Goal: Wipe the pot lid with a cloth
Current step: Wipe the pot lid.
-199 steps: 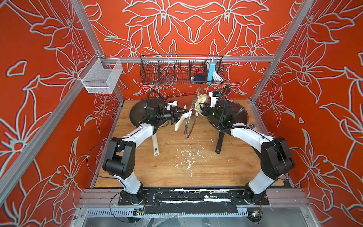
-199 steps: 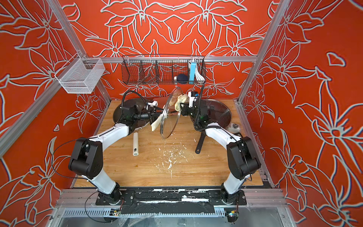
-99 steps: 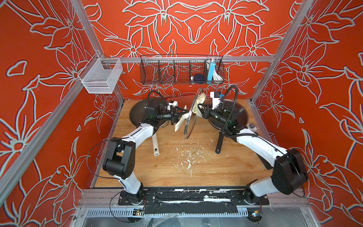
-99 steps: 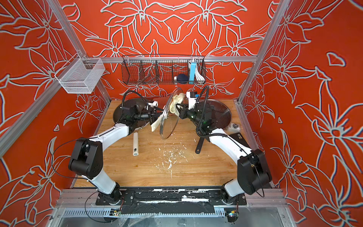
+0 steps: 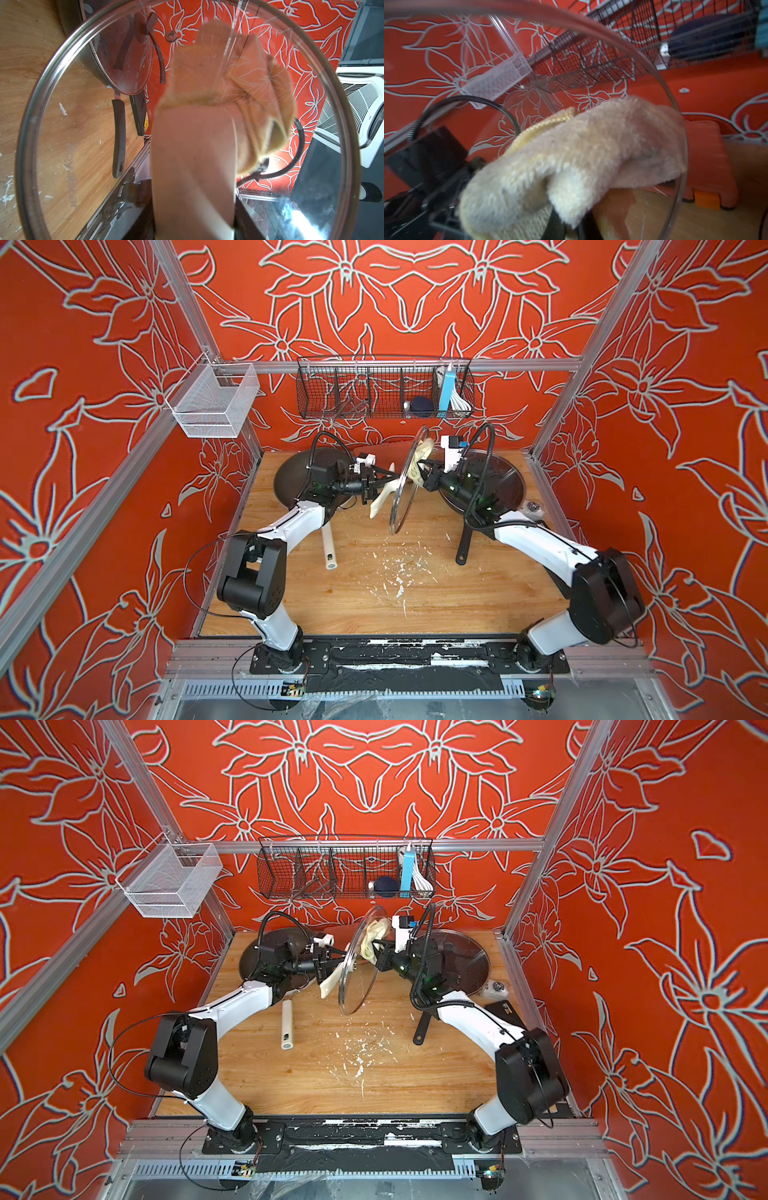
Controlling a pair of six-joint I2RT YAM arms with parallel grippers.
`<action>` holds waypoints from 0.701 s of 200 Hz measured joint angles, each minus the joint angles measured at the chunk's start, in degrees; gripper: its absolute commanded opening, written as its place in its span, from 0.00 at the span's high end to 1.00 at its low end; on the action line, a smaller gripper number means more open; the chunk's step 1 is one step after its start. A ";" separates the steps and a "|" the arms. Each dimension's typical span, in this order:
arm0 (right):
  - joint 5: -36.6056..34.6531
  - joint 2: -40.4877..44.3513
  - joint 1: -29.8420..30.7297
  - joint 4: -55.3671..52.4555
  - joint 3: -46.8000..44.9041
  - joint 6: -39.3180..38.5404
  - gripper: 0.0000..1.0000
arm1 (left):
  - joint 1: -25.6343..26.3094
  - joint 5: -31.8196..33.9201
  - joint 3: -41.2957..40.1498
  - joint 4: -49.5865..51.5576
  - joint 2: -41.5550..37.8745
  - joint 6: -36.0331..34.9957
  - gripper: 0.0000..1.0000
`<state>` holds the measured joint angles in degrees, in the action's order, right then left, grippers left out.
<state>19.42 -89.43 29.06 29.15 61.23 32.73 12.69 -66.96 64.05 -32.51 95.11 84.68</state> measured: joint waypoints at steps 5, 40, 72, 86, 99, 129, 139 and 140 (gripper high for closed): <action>-0.17 -1.20 -0.33 0.11 -0.28 0.20 1.00 | 0.00 0.00 -0.02 -0.02 0.00 0.00 1.00; -0.02 -6.21 -1.44 0.04 -2.62 1.31 1.00 | 0.00 0.13 0.00 -0.09 0.00 0.07 1.00; 2.62 -5.84 -1.40 2.27 -4.07 2.51 1.00 | 0.00 0.22 -0.02 -0.20 0.00 0.11 1.00; 4.02 -4.42 -1.03 3.08 -5.35 2.75 1.00 | 0.00 0.17 -0.02 -0.13 0.00 0.15 1.00; 5.33 -2.25 -0.11 3.74 -6.91 2.80 1.00 | 0.02 0.13 -0.02 -0.15 0.00 0.20 1.00; 7.78 3.69 3.54 4.85 -9.42 2.32 1.00 | 0.02 0.00 -0.02 -0.17 0.00 0.28 1.00; 7.82 5.09 4.55 5.11 -9.77 2.21 1.00 | -0.02 0.00 0.00 -0.28 -0.02 0.46 1.00; 7.80 5.27 4.68 5.14 -9.84 2.19 1.00 | -0.02 0.00 0.00 -0.33 0.00 0.46 1.00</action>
<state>27.22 -84.16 33.74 34.28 51.40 34.92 12.67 -66.96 64.05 -32.84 95.11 85.14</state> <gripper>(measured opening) 0.084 0.408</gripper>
